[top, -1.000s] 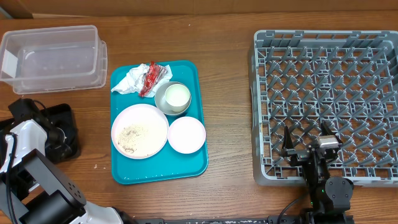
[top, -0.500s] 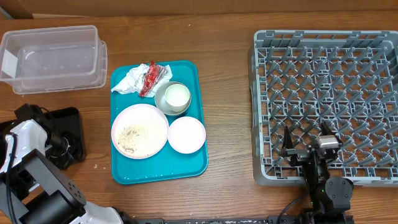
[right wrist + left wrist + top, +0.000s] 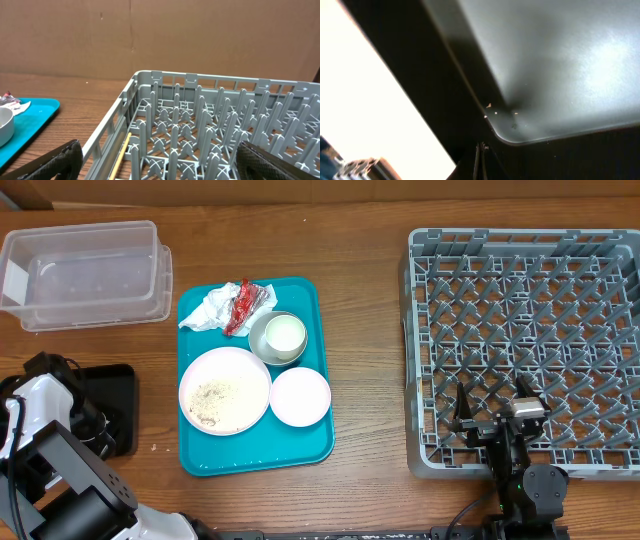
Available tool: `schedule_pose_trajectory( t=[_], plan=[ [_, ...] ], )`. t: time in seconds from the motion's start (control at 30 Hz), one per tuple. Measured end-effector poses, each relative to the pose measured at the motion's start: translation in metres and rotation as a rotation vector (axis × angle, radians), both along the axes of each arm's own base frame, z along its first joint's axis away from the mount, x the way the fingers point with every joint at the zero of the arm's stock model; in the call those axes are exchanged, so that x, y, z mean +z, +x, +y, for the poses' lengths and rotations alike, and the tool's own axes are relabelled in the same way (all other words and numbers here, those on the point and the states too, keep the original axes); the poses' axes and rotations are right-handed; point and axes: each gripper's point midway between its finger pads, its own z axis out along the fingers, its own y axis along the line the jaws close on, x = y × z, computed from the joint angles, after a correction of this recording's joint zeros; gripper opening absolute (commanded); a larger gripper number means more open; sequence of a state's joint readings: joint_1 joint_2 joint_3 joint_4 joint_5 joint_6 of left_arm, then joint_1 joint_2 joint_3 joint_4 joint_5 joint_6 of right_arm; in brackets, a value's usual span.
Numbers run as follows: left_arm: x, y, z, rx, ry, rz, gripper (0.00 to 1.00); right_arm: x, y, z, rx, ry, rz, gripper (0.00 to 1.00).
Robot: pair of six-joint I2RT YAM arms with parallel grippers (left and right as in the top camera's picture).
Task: Sort waste into correct bins and load items into the dishwasher
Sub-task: 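Carry the food scrap left and release it onto the black tray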
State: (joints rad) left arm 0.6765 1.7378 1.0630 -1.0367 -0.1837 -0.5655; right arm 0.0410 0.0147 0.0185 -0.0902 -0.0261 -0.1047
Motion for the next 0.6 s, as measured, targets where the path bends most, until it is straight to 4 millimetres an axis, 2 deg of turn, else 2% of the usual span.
schedule_pose_trajectory(
  t=[0.3, 0.4, 0.53, 0.57, 0.6],
  plan=[
    [0.009, -0.016, -0.003, 0.112, 0.023, 0.078, 0.04, 0.000, 0.000, 0.000, 0.000, 0.000, 0.000, 1.00],
    [0.022, -0.011, 0.001, 0.122, 0.030, 0.073, 0.04, 0.000, 0.000, 0.000, 0.000, 0.000, 0.000, 1.00],
    [0.050, 0.005, 0.012, 0.123, 0.045, 0.033, 0.15, 0.000, 0.000, 0.000, 0.000, 0.000, 0.000, 1.00],
    [0.055, 0.010, 0.013, 0.124, 0.044, 0.014, 0.38, 0.000, 0.000, 0.000, 0.000, 0.000, 0.000, 1.00],
    [0.059, 0.016, 0.013, 0.114, 0.032, -0.016, 1.00, 0.000, 0.000, 0.000, 0.000, 0.000, 0.000, 1.00]
  ],
)
